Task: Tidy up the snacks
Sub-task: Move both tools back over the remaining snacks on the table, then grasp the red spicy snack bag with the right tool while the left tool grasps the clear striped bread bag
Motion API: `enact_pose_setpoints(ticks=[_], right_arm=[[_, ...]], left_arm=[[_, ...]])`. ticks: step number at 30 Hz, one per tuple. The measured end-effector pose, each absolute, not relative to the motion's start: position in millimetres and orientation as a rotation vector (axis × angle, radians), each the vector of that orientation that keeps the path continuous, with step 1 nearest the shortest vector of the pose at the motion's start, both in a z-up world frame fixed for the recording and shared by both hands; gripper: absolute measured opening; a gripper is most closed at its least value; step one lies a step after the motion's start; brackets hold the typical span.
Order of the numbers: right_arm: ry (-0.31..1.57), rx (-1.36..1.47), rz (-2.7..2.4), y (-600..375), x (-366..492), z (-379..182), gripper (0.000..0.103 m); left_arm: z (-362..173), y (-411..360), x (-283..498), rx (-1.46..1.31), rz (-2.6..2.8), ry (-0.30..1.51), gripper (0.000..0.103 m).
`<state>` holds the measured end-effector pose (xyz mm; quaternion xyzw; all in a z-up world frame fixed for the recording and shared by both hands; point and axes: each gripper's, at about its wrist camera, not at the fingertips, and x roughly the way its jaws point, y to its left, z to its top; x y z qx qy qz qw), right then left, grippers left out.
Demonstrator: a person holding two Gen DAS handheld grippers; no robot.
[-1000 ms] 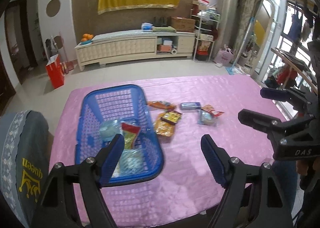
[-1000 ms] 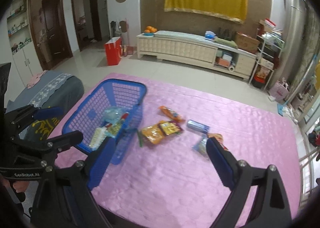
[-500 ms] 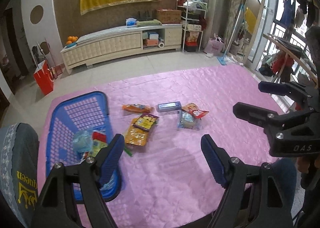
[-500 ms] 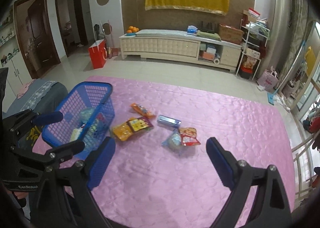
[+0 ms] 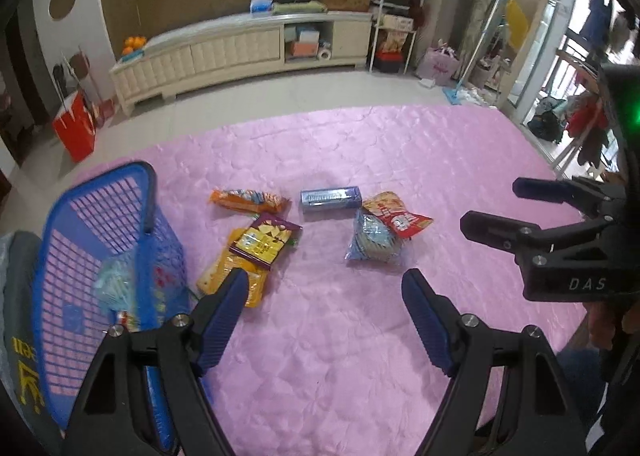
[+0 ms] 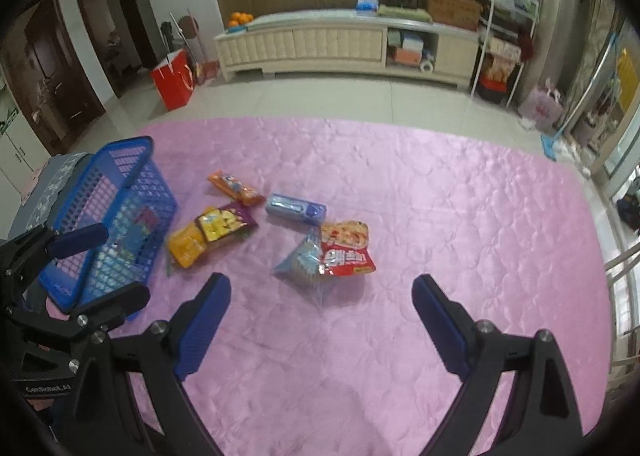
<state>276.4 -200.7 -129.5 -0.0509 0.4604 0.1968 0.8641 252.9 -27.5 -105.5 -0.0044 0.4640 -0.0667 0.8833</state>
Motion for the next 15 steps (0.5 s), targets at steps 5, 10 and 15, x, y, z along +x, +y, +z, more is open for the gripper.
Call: enact_pose_setpoints(ticks=[5, 10, 15], right_arm=[[1.04, -0.09, 0.422, -199, 311, -157, 0.094], [1.106, -0.098, 0.444, -193, 344, -186, 0.094], [1.167, -0.13, 0.449, -188, 368, -211, 0.094]], left_arm=[[-128, -31, 284, -0.028, -0.139, 1.018, 0.077], [-152, -34, 311, -0.053, -0.119, 1.06, 0.077], [-176, -30, 331, -0.067, -0.082, 1.103, 0.077]])
